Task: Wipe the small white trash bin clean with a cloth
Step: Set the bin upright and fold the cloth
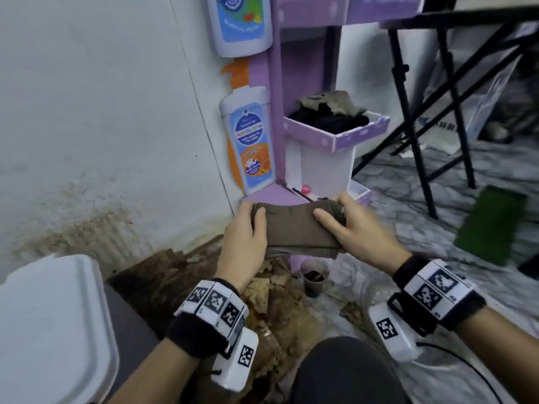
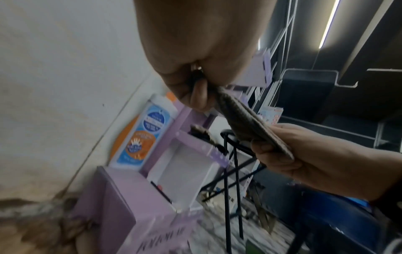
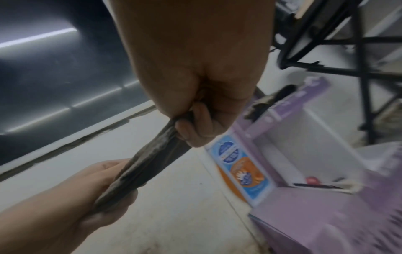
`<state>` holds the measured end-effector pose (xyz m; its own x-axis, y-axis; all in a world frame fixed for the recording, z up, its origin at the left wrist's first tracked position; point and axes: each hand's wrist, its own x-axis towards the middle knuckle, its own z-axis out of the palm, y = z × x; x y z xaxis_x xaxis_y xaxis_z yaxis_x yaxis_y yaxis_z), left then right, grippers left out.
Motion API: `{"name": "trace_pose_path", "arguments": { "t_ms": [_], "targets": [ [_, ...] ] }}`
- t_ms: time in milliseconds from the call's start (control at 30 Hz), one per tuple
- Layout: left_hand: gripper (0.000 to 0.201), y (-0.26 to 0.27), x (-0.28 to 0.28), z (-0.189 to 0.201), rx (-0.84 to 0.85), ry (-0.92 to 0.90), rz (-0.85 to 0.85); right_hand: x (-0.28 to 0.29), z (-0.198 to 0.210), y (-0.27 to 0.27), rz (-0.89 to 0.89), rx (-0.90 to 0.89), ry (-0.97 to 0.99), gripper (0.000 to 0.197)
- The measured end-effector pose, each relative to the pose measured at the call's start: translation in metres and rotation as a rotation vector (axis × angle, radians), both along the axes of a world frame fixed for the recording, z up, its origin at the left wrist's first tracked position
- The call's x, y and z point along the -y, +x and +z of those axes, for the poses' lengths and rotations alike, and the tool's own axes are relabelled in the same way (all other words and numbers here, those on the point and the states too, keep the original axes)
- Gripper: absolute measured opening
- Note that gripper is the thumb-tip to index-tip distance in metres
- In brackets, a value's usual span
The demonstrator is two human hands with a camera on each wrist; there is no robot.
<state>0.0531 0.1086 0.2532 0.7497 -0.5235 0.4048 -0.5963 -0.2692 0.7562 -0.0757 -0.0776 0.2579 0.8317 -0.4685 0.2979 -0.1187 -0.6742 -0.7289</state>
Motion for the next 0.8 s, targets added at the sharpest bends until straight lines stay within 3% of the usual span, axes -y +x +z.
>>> {"name": "trace_pose_path", "arguments": {
  "t_ms": [333, 500, 667, 800],
  "targets": [
    [0.019, -0.033, 0.104, -0.159, -0.279, 0.309, -0.258, 0.084, -0.167, -0.067, -0.199, -0.269, 0.232, 0.027],
    [0.020, -0.050, 0.139, -0.231, -0.412, 0.417, -0.288, 0.107, -0.240, -0.091, -0.320, -0.407, 0.277, 0.031],
    [0.017, -0.061, 0.162, -0.276, -0.514, 0.451, -0.259, 0.116, -0.281, -0.099, -0.398, -0.449, 0.313, 0.026],
    [0.009, -0.071, 0.167, -0.301, -0.485, 0.437, -0.178, 0.116, -0.305, -0.100, -0.427, -0.462, 0.355, 0.028]
  ]
}}
